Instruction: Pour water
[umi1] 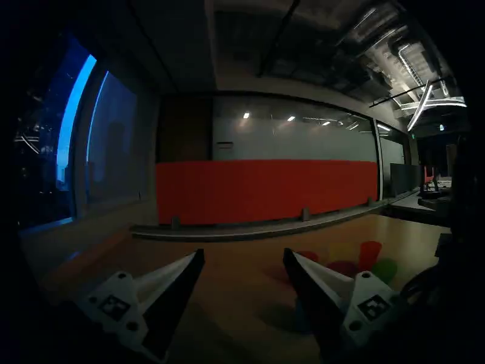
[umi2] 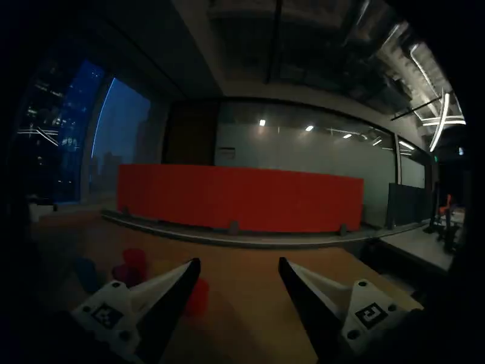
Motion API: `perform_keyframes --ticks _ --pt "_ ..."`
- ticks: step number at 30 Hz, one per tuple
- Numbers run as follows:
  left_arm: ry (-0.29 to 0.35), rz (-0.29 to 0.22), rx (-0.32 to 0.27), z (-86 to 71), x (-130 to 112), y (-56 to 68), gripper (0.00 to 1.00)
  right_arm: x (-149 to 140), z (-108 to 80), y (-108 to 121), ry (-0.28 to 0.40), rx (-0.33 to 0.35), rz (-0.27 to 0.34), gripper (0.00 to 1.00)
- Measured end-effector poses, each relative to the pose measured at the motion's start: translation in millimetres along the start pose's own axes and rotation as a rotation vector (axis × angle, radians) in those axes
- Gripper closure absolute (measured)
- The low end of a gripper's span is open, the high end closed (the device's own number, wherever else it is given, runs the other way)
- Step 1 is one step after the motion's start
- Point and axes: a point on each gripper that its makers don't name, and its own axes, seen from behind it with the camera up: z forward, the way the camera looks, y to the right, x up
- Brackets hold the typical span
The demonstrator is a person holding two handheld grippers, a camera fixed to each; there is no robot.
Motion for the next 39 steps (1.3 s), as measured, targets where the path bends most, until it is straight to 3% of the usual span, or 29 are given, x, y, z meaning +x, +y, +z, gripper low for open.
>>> perform_keyframes --ticks 11,21,27,39 --pt "0.026 0.014 0.062 4.9 -7.2 -2.2 0.04 6.6 -1.1 10.5 0.038 -0.041 0.031 0.00" --pt "0.054 0.001 0.130 5.9 -17.7 -8.9 0.04 -5.5 -2.4 13.9 0.029 -0.053 0.057 0.00" --pt "0.053 -0.019 0.143 4.6 -31.7 -11.2 0.04 -13.7 -6.6 16.8 0.002 -0.073 0.079 0.00" --pt "0.034 -0.042 0.146 6.3 -53.3 -10.8 0.04 -4.8 -10.0 20.3 -0.004 -0.096 0.059 0.00"
